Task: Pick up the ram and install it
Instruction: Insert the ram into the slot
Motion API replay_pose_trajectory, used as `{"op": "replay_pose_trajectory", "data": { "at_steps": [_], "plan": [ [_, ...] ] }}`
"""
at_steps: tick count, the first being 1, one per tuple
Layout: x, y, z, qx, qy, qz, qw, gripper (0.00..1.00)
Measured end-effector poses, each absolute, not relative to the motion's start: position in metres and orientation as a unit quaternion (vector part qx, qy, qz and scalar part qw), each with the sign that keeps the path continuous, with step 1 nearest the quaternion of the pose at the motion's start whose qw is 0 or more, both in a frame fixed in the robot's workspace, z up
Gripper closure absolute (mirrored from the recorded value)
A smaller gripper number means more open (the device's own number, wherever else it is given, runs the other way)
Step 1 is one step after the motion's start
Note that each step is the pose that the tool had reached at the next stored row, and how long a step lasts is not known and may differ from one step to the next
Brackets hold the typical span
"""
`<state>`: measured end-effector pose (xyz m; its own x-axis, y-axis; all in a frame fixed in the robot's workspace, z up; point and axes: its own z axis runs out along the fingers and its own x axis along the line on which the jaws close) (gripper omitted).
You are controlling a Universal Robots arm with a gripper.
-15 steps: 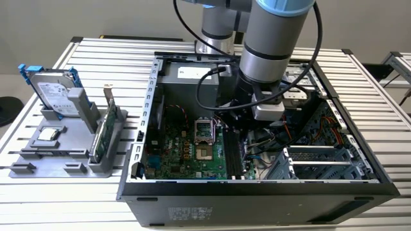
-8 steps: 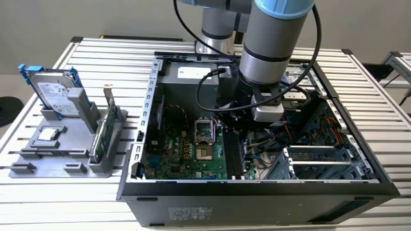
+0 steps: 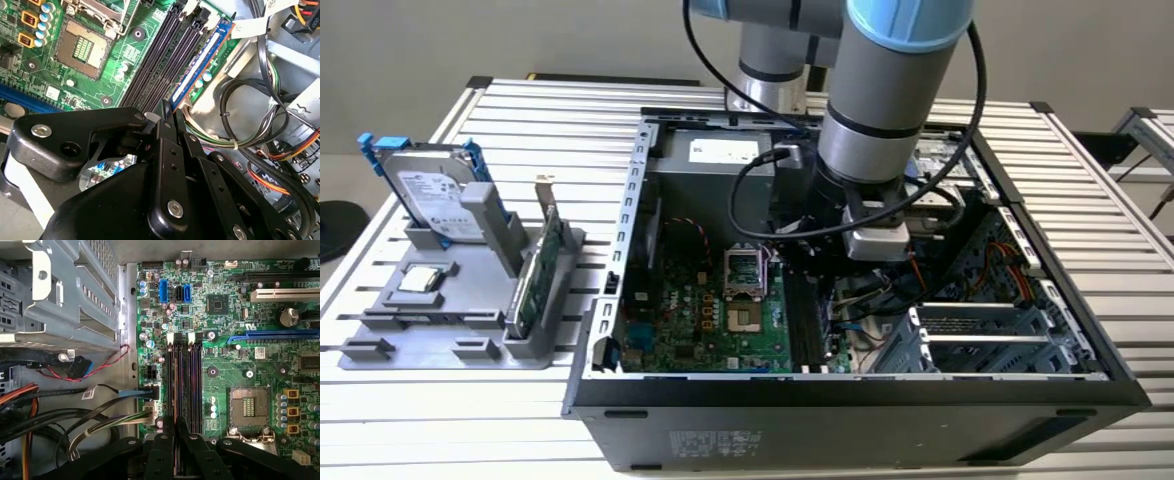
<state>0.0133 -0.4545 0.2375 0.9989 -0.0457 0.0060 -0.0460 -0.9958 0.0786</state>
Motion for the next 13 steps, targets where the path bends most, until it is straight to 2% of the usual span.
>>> {"op": "replay_pose_trajectory", "data": {
  "at_steps": [10,13],
  "plan": [
    [0.014,-0.462,0.234,0.999,-0.023,0.002,0.039,1.00],
    [0.014,-0.466,0.233,0.999,-0.023,0.002,0.036,1.00]
  ]
}}
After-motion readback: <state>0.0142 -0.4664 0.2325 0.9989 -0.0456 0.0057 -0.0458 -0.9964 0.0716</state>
